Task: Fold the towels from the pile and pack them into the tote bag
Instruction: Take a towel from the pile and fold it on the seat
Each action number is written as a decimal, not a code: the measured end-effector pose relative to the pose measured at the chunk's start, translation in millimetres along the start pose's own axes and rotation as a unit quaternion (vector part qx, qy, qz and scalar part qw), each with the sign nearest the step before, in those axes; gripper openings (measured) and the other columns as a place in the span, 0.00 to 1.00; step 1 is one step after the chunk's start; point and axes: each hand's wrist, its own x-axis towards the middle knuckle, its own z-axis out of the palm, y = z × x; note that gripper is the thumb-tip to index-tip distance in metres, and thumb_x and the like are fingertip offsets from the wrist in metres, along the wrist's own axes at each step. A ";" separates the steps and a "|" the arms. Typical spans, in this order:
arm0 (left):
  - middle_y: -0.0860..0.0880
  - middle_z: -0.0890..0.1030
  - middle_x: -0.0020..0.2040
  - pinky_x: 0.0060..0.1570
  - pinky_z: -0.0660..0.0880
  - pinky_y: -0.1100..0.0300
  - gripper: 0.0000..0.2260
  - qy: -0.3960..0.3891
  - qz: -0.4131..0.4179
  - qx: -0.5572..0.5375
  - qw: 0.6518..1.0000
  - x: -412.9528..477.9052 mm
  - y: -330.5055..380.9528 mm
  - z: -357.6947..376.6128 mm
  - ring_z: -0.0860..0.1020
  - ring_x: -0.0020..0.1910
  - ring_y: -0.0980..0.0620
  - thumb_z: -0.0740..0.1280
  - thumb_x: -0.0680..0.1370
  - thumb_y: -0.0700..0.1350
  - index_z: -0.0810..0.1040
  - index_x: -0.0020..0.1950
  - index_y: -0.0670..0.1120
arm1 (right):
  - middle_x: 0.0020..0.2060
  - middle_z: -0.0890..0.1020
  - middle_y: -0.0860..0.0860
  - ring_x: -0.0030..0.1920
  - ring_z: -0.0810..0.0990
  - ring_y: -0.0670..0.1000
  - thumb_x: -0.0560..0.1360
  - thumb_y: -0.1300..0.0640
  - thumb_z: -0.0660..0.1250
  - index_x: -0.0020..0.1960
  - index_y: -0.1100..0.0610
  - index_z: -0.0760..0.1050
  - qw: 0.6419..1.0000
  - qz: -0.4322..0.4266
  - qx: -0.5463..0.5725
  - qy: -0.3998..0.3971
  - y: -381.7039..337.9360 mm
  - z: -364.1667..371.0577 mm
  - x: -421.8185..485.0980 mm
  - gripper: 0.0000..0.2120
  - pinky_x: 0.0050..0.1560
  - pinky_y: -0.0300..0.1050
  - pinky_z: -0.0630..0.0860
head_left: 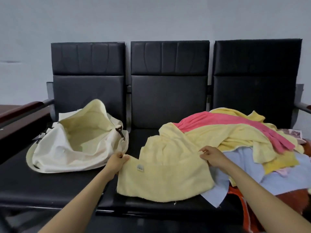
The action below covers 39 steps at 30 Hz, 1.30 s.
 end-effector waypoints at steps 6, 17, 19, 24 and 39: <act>0.48 0.75 0.39 0.38 0.68 0.59 0.10 0.028 0.041 -0.052 0.997 10.3 -8.3 16.8 0.73 0.40 0.51 0.64 0.80 0.46 0.71 0.40 0.45 | 0.39 0.74 0.51 0.40 0.73 0.53 0.81 0.60 0.58 0.52 0.60 0.71 0.984 -0.048 -0.023 0.172 7.1 12.3 13.7 0.04 0.36 0.46 0.66; 0.49 0.78 0.38 0.34 0.68 0.61 0.06 0.007 0.035 0.140 0.990 33.4 -15.8 48.3 0.73 0.35 0.54 0.68 0.75 0.45 0.78 0.42 0.42 | 0.39 0.74 0.55 0.40 0.74 0.56 0.78 0.62 0.62 0.44 0.60 0.69 0.968 -0.057 -0.194 0.152 18.8 29.2 29.5 0.05 0.33 0.46 0.64; 0.50 0.75 0.37 0.33 0.66 0.63 0.07 -0.009 0.043 0.159 0.986 35.4 -14.6 50.6 0.71 0.35 0.55 0.71 0.74 0.44 0.75 0.40 0.45 | 0.41 0.73 0.53 0.40 0.73 0.54 0.78 0.59 0.63 0.44 0.57 0.67 0.967 -0.051 -0.211 0.132 14.6 31.4 29.8 0.06 0.32 0.46 0.63; 0.52 0.72 0.37 0.31 0.63 0.64 0.12 -0.040 0.014 0.139 0.989 34.9 -10.2 54.8 0.68 0.34 0.56 0.74 0.70 0.43 0.71 0.41 0.46 | 0.46 0.69 0.52 0.48 0.72 0.55 0.78 0.58 0.63 0.45 0.56 0.66 0.951 -0.060 -0.280 0.122 10.4 35.7 28.2 0.06 0.39 0.45 0.66; 0.42 0.83 0.51 0.49 0.78 0.52 0.11 -0.142 -0.125 -0.088 0.978 41.3 3.4 33.6 0.81 0.50 0.45 0.71 0.76 0.47 0.79 0.52 0.40 | 0.40 0.74 0.52 0.44 0.72 0.54 0.77 0.61 0.65 0.45 0.57 0.68 0.972 -0.095 -0.181 0.120 7.0 33.2 27.2 0.06 0.37 0.45 0.65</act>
